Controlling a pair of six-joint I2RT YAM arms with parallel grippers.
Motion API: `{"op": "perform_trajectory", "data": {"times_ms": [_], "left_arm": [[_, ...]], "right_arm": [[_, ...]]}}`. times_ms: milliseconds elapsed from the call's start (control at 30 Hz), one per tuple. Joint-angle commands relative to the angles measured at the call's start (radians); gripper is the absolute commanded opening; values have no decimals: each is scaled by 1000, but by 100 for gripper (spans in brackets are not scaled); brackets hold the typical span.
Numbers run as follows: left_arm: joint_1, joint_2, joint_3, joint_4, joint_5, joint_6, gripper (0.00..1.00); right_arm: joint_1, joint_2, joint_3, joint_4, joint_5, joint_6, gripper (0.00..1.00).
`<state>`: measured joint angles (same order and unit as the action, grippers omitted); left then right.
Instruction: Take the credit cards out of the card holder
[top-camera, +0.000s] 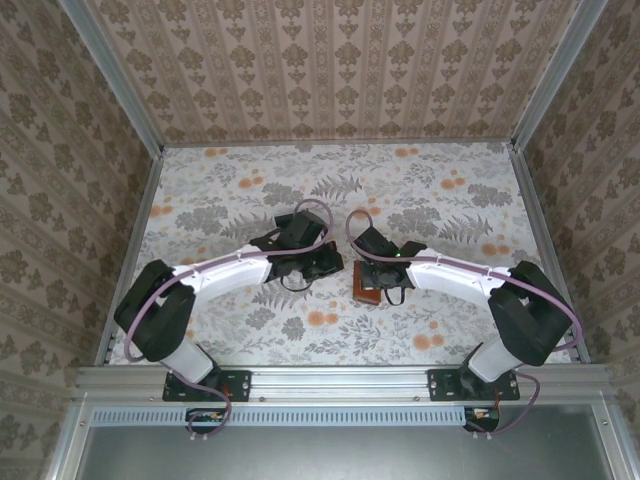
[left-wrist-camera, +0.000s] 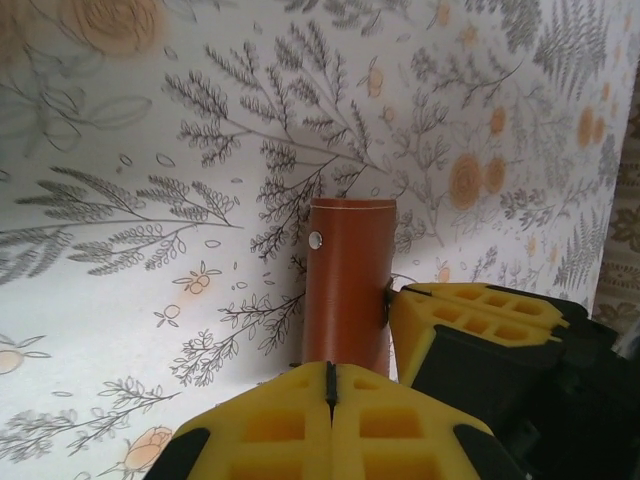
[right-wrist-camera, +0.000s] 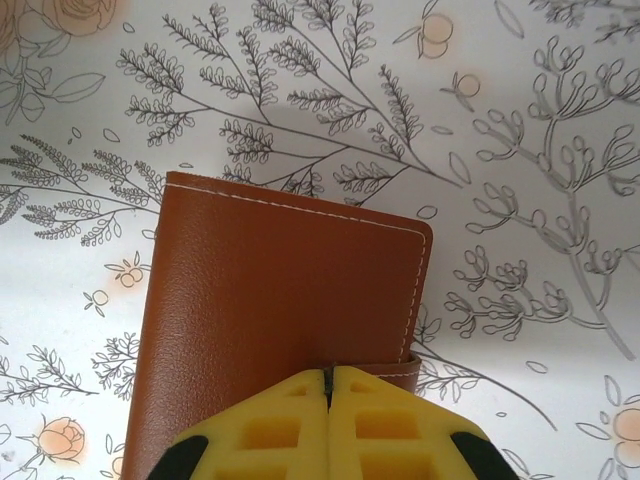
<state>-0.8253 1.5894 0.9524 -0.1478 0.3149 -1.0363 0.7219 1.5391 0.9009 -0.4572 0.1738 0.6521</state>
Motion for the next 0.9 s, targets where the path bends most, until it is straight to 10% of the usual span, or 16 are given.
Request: {"op": "perform_trajectory", "data": {"times_ms": [0, 867], "left_arm": [[-12, 45, 25, 77, 57, -69, 0], [-45, 314, 140, -165, 32, -118, 0]], "right_arm": [[7, -6, -22, 62, -26, 45, 0], [-41, -126, -91, 144, -99, 55, 0]]}}
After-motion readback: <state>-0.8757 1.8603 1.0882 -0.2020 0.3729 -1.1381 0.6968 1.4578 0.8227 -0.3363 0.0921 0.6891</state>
